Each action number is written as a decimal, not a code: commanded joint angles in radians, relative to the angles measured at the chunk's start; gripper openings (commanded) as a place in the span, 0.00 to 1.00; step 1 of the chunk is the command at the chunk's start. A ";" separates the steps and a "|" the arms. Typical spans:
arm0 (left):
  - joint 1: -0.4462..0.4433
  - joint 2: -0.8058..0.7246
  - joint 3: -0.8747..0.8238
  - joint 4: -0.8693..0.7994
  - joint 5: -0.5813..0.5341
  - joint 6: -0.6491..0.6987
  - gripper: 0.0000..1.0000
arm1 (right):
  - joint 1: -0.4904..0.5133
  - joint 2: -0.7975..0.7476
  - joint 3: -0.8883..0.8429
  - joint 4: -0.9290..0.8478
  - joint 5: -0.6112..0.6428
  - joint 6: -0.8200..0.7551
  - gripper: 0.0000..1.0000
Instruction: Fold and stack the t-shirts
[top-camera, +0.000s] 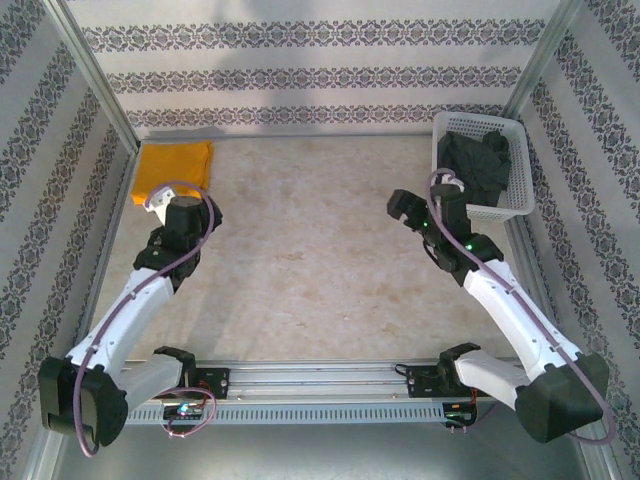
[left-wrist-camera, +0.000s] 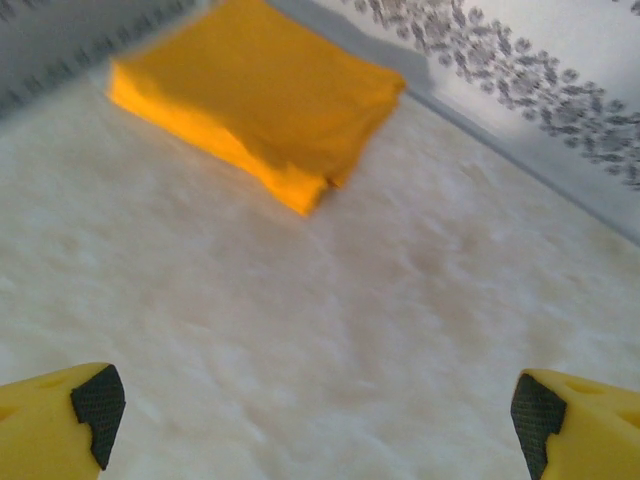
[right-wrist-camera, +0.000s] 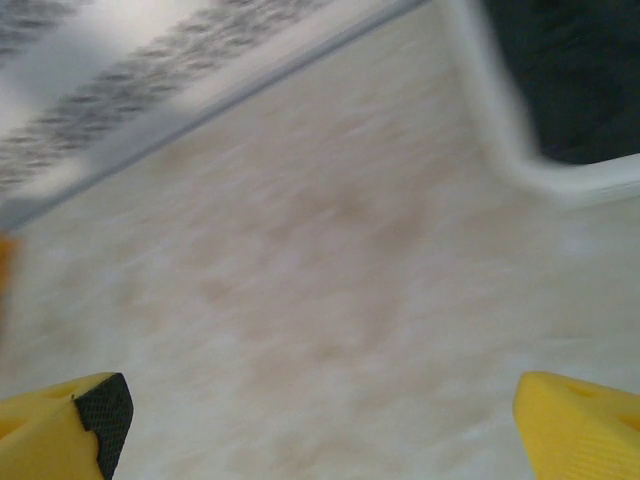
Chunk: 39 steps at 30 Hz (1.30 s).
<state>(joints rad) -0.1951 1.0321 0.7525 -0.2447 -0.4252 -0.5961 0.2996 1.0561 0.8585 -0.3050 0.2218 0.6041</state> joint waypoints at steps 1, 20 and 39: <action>-0.001 -0.058 -0.169 0.196 -0.145 0.396 1.00 | -0.011 -0.017 -0.175 0.232 0.343 -0.350 0.98; 0.234 0.447 -0.475 1.256 0.363 0.513 1.00 | -0.289 0.417 -0.466 1.150 -0.108 -0.535 0.98; 0.202 0.548 -0.411 1.257 0.320 0.546 1.00 | -0.270 0.454 -0.478 1.206 -0.154 -0.580 0.98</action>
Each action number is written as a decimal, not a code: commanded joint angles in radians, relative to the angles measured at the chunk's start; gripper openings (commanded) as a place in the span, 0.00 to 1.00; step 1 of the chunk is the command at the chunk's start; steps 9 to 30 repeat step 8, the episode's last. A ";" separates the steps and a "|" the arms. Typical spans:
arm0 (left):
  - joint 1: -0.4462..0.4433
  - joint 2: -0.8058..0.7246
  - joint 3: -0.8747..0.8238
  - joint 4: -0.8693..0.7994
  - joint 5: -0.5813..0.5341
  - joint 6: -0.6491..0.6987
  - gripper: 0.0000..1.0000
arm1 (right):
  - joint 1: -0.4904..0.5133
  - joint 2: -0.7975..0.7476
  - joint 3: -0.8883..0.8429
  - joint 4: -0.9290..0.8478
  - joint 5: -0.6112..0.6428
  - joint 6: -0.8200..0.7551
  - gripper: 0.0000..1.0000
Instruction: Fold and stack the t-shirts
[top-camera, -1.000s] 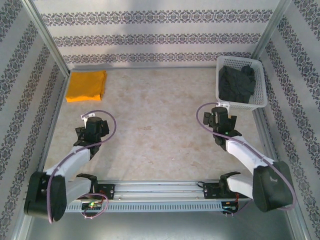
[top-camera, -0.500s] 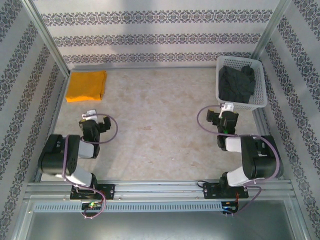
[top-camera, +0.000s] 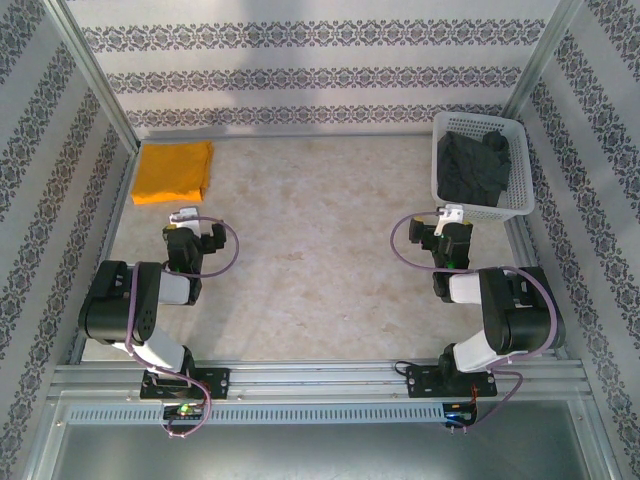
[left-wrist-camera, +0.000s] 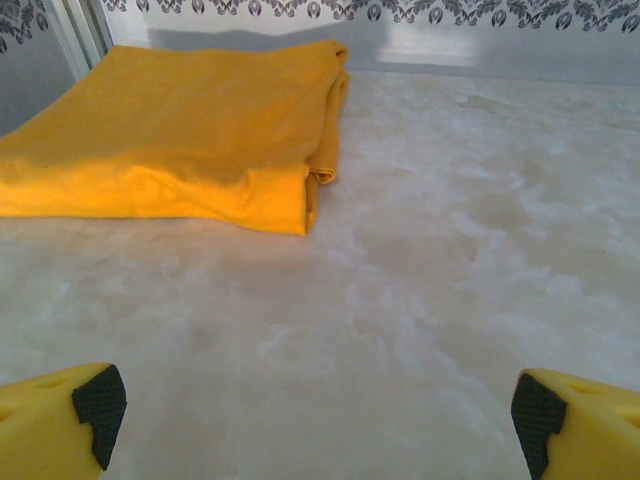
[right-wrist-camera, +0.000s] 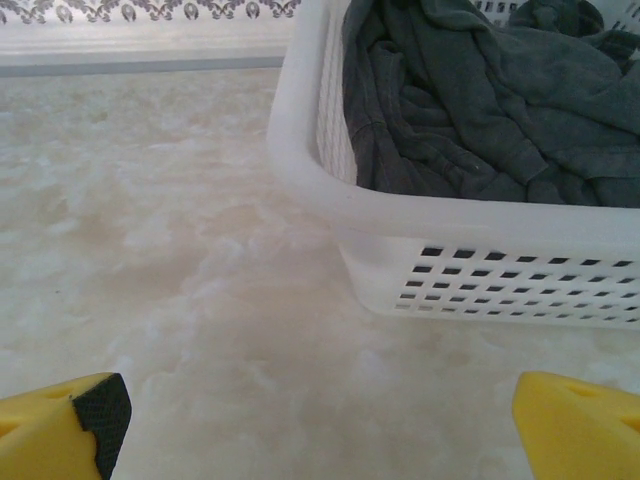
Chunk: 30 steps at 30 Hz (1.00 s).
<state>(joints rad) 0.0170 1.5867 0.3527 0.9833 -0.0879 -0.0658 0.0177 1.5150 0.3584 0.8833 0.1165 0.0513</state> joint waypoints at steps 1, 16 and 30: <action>-0.010 -0.008 -0.006 0.019 -0.020 0.014 1.00 | 0.013 -0.005 0.022 0.019 -0.051 -0.029 0.98; -0.010 -0.008 -0.003 0.014 -0.023 0.014 1.00 | 0.005 -0.005 0.025 0.012 -0.061 -0.022 0.98; -0.010 -0.008 -0.003 0.014 -0.023 0.014 1.00 | 0.005 -0.005 0.025 0.012 -0.061 -0.022 0.98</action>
